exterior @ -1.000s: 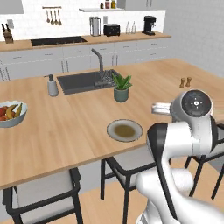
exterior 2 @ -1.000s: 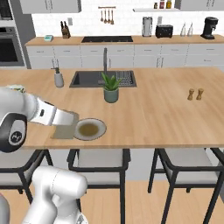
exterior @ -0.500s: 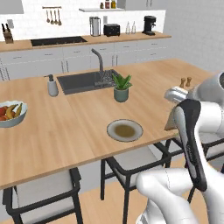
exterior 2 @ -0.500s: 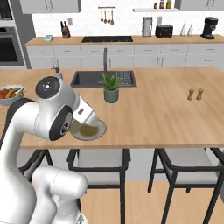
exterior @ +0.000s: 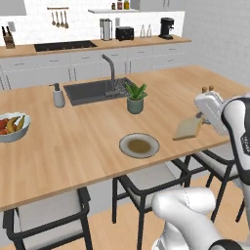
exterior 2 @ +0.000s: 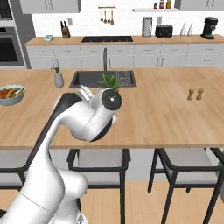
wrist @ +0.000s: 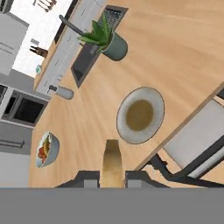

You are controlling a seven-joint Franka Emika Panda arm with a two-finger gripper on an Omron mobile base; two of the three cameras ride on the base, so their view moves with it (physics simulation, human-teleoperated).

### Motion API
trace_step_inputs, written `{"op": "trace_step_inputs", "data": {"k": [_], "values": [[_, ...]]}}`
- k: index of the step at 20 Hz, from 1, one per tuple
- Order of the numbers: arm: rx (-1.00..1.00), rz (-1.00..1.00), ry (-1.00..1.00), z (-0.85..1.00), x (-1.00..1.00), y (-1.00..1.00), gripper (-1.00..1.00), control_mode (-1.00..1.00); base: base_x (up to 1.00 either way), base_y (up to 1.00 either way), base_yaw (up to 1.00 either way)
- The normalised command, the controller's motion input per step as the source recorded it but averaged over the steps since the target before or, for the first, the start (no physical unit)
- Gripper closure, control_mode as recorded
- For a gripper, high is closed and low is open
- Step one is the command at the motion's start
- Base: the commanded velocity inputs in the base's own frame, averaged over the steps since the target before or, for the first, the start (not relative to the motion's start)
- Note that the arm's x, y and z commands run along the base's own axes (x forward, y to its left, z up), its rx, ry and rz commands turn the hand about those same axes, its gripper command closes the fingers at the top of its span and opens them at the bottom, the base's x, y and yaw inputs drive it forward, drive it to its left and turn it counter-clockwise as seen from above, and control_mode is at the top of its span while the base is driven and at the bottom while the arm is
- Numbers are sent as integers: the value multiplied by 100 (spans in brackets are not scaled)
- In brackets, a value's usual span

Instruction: Start the toaster. Once the lever pops up, take the bread to the plate on the dining counter.

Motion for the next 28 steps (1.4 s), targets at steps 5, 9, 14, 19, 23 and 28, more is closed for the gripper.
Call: {"op": "trace_step_inputs", "data": {"k": [5, 9, 14, 19, 23, 28], "values": [[32, 8, -1, -40, 44, 20, 100, -100, 0, 0, 0], [15, 6, -7, -41, 63, 43, 100, -100, 0, 0, 0], [2, 2, -6, -48, 64, 53, 100, -100, 0, 0, 0], [-6, 3, 0, -53, 60, 24, 100, -100, 0, 0, 0], [-8, 2, 0, -42, 59, 11, 100, -100, 0, 0, 0], [-4, 1, 0, -27, 54, 0, 100, -100, 0, 0, 0]]}}
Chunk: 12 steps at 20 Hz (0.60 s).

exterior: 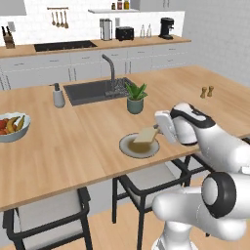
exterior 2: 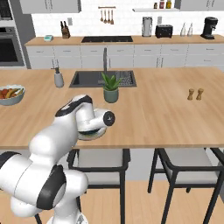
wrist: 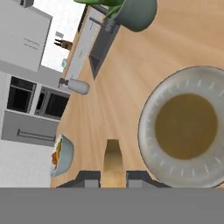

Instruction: Start the toaster. Once the lever pops up, take the bread to the plate on the dining counter.

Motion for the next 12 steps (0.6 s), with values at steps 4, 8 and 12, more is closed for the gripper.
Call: {"op": "trace_step_inputs", "data": {"k": [4, 8, 12], "values": [[-3, 3, 0, -28, 47, -2, 100, -100, 0, 0, 0], [-1, 3, 0, -32, 43, -3, 100, -100, 0, 0, 0], [0, 2, 0, -24, 31, -18, 100, -100, 0, 0, 0]]}}
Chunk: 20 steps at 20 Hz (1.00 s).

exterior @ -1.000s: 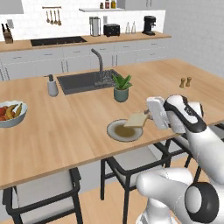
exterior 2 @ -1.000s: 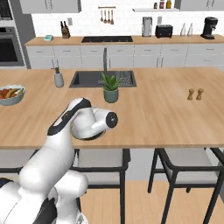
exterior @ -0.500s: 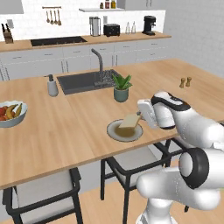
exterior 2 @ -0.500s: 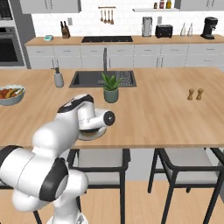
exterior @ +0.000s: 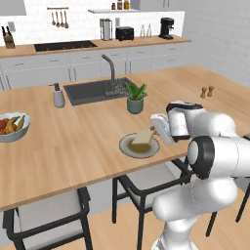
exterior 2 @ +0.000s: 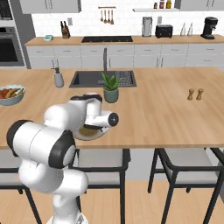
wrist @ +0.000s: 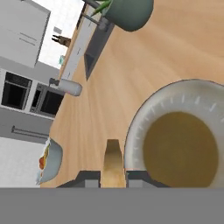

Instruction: Start the toaster. Once the lever pops up, take the bread to the plate on the dining counter.

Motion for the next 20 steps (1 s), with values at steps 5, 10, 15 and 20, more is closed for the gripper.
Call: {"op": "trace_step_inputs", "data": {"k": [5, 10, 15, 20], "values": [[0, 1, 0, -20, 27, -16, 100, -100, 0, 0, 0], [0, 1, 0, -20, 2, -14, 100, -100, 0, 0, 0], [0, 0, 0, -22, 7, -2, 100, -100, 0, 0, 0], [0, 0, 0, -18, 16, 0, 100, -100, 0, 0, 0]]}}
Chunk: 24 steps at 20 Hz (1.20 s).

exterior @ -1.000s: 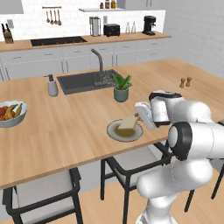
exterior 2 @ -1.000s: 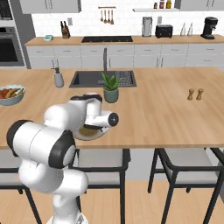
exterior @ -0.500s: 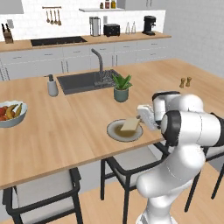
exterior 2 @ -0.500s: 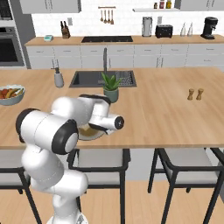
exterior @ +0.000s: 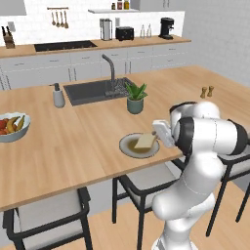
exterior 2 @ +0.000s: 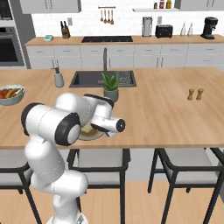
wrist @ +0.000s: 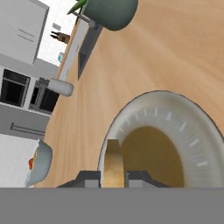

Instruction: Start the toaster. Once the lever pops up, take the bread to the plate on the dining counter.

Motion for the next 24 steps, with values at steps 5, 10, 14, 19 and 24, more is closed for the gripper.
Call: {"op": "trace_step_inputs", "data": {"k": [5, 10, 14, 19, 24], "values": [[0, 0, 0, -14, 24, 4, 100, -100, 0, 0, 0], [0, 1, 0, -20, 34, 31, 100, -100, 0, 0, 0], [0, 1, 0, -26, 37, 35, 100, -100, 0, 0, 0], [-2, 0, 0, -16, 20, 5, -100, -100, 0, 0, 0], [-6, 0, 2, 0, 1, 0, -100, -100, 0, 0, 0]]}}
